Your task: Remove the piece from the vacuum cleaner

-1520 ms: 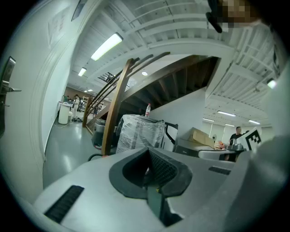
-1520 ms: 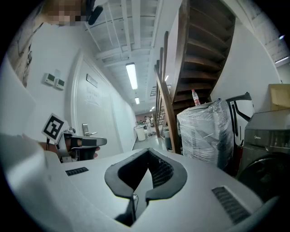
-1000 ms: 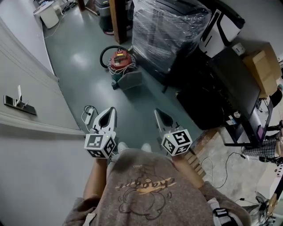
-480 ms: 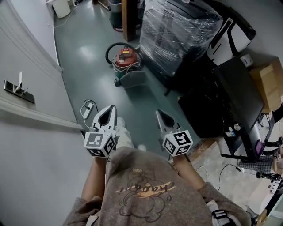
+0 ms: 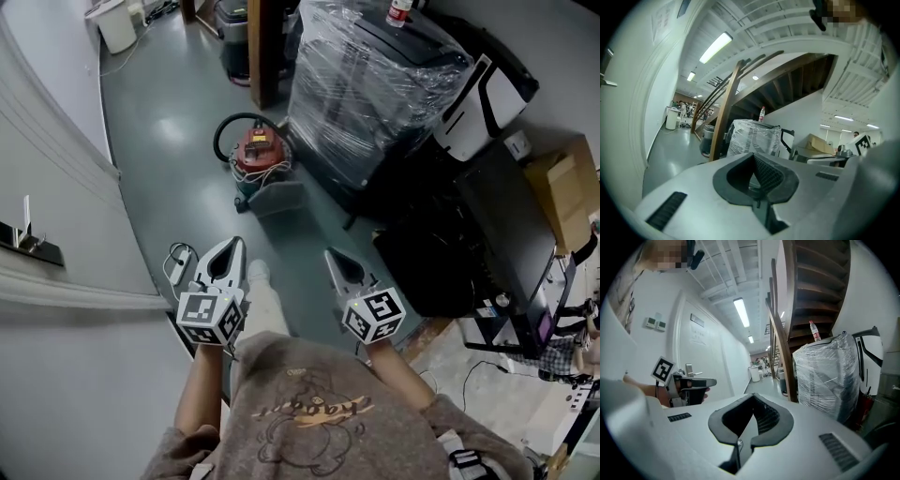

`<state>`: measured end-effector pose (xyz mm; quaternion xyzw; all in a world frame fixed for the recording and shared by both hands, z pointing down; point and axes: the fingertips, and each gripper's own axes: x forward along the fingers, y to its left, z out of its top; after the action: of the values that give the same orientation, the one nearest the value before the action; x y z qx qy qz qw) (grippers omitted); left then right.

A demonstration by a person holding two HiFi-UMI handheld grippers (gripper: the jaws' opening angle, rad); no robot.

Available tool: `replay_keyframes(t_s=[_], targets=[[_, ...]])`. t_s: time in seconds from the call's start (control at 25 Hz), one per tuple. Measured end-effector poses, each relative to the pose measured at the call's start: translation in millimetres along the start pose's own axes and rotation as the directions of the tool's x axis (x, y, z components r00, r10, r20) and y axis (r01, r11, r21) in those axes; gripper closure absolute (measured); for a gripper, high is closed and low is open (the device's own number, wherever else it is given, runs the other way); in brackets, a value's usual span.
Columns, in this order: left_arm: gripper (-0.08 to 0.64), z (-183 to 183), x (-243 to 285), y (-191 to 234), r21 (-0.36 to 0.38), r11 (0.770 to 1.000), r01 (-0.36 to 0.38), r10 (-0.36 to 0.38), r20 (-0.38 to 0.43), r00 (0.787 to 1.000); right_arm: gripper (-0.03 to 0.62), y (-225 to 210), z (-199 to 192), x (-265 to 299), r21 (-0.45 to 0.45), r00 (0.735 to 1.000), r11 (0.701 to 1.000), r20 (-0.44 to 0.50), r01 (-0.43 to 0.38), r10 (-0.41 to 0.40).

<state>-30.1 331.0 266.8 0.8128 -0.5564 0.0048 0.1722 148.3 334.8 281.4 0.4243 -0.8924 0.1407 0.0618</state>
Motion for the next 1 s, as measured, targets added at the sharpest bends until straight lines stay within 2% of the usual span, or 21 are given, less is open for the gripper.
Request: replay_keyframes(t_s=[0.28,0.52,0.76,1.0], targets=[[0.558,43,91,67,-0.021,0.999,0.048,-0.049,-0.017,0.999,0.593,-34,35,100,0.019,1.000,0.999,-0.002,0.029,-0.029],[0.558,71,155,108,-0.004,0.994,0.110,-0.110,-0.050,0.993,0.592,-54,63,171,0.050,0.998,0.997,0.010,0.064,-0.064],[0.558,97,200,137,-0.045,0.985,0.166,-0.166,-0.014,0.986,0.592,-75,82,217,0.057,0.992,0.991,0.034,0.122,-0.124],[0.558,99,231,150,-0.031,0.984,0.175,-0.176,-0.033,0.984,0.592,-96,88,237,0.060,0.986,0.985,0.025,0.161,-0.163]])
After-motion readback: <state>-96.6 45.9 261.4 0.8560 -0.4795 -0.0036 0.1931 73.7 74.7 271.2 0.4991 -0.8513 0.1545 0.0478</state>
